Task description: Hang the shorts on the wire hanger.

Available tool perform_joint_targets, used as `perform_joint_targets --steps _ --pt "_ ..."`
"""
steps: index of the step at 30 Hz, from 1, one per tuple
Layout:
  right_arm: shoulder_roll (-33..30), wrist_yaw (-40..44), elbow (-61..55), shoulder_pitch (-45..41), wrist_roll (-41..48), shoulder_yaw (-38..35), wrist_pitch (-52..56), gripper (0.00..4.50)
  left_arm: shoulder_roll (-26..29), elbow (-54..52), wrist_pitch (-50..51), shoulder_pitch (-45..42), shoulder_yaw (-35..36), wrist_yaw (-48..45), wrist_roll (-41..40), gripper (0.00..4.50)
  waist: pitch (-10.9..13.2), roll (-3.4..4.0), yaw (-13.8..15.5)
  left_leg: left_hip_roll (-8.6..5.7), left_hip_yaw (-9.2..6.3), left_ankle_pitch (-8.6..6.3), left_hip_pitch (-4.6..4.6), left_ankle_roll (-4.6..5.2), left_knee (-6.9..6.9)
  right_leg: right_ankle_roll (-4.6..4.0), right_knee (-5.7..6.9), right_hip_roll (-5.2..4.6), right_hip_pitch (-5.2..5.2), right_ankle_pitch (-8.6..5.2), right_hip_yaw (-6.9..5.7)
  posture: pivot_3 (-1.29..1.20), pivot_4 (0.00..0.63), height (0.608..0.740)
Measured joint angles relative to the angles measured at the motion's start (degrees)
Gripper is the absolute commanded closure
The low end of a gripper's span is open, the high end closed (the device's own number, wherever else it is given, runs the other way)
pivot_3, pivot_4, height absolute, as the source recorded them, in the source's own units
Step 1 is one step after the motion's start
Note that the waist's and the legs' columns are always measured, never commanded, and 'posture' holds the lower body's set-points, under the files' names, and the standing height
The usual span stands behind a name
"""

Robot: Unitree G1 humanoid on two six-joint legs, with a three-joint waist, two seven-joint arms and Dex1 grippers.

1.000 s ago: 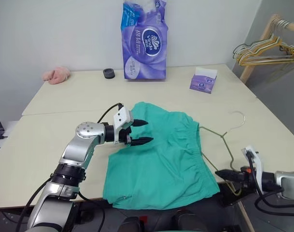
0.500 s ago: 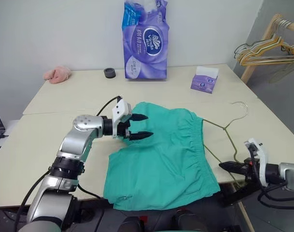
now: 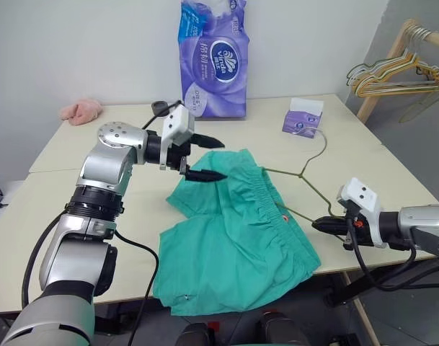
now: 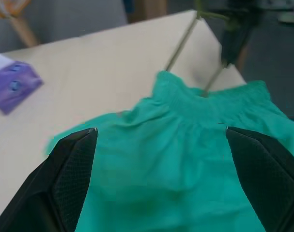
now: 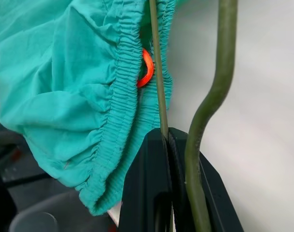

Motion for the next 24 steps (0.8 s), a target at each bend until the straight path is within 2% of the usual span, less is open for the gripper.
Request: perform_joint_targets --steps 4,8,13,21,24 --pt "-0.2 1.3 -1.4 -2.5 -3.2 3.3 -2.3 4.50 -0.5 0.1 -3.8 0.0 -2.3 -3.1 1.9 0.02 0.0 0.00 0.0 0.00 -0.02 0.00 -0.01 0.00 0.01 0.00 0.00 -0.03 0.00 0.00 0.03 -0.17 0.039 0.740" --pt "-0.4 2.6 -3.1 -4.7 -6.4 6.3 -4.6 4.50 -3.3 2.9 -8.4 0.0 -3.6 -2.5 4.4 0.02 0.0 0.00 0.0 0.00 -0.04 0.00 -0.02 0.00 0.02 0.00 0.00 -0.11 -0.01 0.00 0.03 -0.18 0.039 0.740" --pt "-0.3 3.0 -4.7 -5.9 -8.3 8.0 -5.3 4.50 -4.0 5.3 -13.6 0.9 -5.4 -2.7 7.7 0.02 0.0 0.00 -0.6 0.01 -0.09 0.00 -0.02 0.00 0.02 -0.01 0.01 -0.22 -0.01 0.00 0.01 -0.18 0.040 0.740" --pt "0.0 3.9 -6.0 -7.0 -8.9 8.4 -4.5 4.50 -3.3 4.0 -13.7 4.6 -6.8 -3.8 8.1 0.02 0.0 0.00 -0.8 0.02 -0.16 0.00 -0.04 0.00 0.02 -0.01 0.02 -0.26 -0.01 0.00 -0.05 -0.19 0.044 0.740" --pt "0.1 4.0 -6.0 -7.3 -8.9 8.4 -4.1 4.50 -3.4 4.0 -12.8 4.6 -6.7 -3.4 8.1 0.55 0.0 0.00 -0.8 0.01 -0.16 0.00 -0.03 0.00 0.02 -0.01 0.01 -0.27 0.00 0.00 -0.06 -0.19 0.044 0.740"
